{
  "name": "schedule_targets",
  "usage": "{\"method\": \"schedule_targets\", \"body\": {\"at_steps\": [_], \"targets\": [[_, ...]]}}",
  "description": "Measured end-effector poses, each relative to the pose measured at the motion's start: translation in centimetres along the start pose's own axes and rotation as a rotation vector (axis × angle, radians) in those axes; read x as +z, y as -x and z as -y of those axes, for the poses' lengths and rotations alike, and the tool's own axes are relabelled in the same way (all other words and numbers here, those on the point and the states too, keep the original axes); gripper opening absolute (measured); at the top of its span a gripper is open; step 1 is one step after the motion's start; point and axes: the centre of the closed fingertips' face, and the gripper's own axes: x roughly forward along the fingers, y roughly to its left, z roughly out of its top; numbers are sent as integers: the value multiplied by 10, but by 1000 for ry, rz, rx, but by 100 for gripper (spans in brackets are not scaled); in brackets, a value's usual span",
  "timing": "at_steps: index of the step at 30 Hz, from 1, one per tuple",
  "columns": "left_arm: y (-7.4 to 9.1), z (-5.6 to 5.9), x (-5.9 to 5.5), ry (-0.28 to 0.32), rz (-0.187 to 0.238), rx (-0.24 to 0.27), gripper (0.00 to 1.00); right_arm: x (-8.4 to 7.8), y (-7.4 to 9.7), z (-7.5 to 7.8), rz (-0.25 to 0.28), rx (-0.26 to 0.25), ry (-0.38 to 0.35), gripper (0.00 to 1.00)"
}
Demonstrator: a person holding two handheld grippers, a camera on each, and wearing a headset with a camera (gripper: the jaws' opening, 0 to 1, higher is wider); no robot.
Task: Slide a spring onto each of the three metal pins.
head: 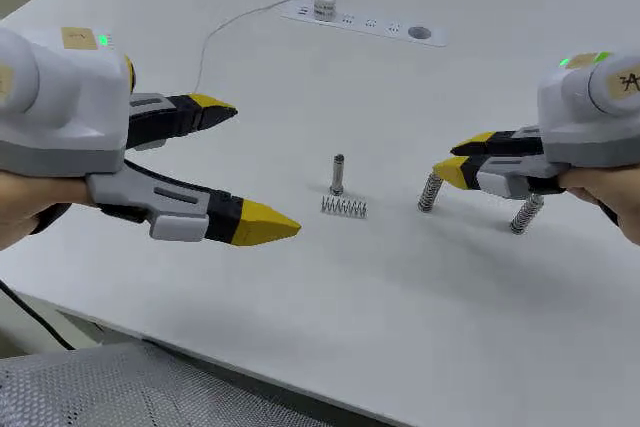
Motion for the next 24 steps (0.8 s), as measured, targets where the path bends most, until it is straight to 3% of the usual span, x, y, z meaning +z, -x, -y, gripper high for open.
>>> {"method": "schedule_targets", "body": {"at_steps": [6, 13, 22, 24], "targets": [[-1, 3, 1, -11, 0, -9, 95, 18, -7, -27, 34, 64, 25, 20], [1, 1, -6, 0, -13, 3, 95, 11, -30, -62, -12, 148, 95, 20], [2, -4, -3, 0, -11, 13, 97, 4, -52, -77, -50, 184, 101, 20], [2, -2, -3, 26, -11, 1, 96, 0, -57, -79, -63, 189, 108, 20]]}}
